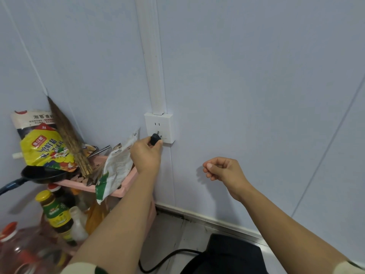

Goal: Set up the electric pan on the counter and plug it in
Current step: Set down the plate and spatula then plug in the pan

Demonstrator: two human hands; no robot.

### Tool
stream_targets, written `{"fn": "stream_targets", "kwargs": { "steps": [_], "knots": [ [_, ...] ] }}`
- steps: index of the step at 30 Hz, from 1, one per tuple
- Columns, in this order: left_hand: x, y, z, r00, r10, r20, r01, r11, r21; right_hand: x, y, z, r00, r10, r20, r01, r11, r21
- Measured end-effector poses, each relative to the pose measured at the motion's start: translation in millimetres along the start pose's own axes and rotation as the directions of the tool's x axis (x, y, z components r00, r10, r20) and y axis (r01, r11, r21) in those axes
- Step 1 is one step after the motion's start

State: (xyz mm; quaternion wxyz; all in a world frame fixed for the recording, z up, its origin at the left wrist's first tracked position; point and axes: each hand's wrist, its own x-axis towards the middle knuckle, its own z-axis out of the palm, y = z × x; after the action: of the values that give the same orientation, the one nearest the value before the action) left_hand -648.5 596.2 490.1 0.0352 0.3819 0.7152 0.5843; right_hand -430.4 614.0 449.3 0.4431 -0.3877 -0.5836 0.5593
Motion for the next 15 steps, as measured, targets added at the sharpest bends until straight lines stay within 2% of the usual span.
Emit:
{"fn": "stream_targets", "kwargs": {
  "steps": [7, 15],
  "knots": [
    [6.0, 3.9, 0.1, 0.998, -0.035, 0.058, 0.032, 0.998, 0.052, 2.5, 2.3, -1.5, 1.000, 0.001, 0.002, -0.001, 1.000, -0.001],
    [7.3, 10.4, 6.2, 0.994, 0.052, 0.100, -0.083, 0.941, 0.328, 10.2, 1.7, -5.4, 1.000, -0.002, -0.002, 0.002, 1.000, -0.004]
  ]
}}
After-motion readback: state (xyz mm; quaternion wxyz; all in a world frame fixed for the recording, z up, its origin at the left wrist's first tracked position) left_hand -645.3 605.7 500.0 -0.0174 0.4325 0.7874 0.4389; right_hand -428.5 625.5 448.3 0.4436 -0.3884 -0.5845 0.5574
